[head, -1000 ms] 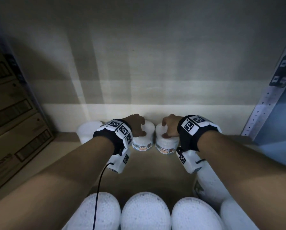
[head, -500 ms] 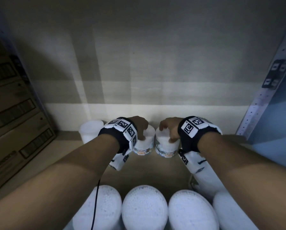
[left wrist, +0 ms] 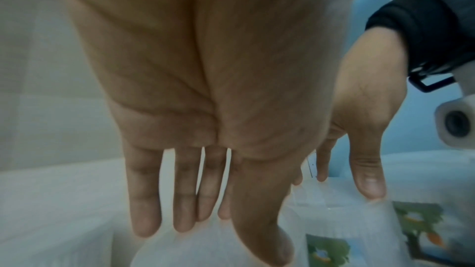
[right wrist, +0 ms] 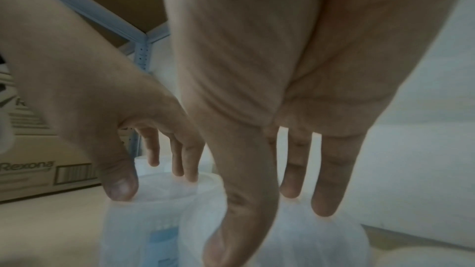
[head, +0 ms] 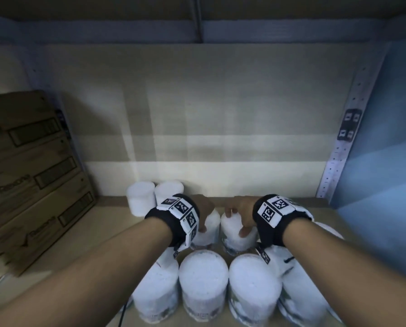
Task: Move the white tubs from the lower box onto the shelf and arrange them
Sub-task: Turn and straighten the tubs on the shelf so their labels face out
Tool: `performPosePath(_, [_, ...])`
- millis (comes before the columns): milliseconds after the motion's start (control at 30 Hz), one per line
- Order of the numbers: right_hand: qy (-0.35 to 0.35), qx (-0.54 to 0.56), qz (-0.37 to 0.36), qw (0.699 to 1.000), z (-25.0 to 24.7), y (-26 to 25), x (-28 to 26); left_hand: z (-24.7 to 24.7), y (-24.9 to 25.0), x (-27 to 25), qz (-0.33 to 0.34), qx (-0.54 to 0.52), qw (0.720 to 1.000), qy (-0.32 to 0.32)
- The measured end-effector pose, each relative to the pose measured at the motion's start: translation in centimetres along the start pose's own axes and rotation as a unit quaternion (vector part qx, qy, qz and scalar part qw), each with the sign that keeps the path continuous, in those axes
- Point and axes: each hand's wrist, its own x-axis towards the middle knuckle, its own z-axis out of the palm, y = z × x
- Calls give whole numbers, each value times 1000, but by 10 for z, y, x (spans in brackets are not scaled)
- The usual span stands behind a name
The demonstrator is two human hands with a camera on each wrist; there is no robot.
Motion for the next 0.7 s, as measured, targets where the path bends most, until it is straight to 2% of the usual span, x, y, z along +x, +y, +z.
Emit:
performPosePath(100, [-1, 13, -6, 1000, 4, -3, -13, 9, 2, -6, -16, -16, 1000, 7])
performPosePath(267, [-3, 43, -20, 999, 10, -5, -25, 8, 4, -23, 21, -17, 1000, 14])
performPosePath(700, [-44, 55, -43, 997, 10, -10, -40, 3, 11, -44, 46, -48, 998, 10])
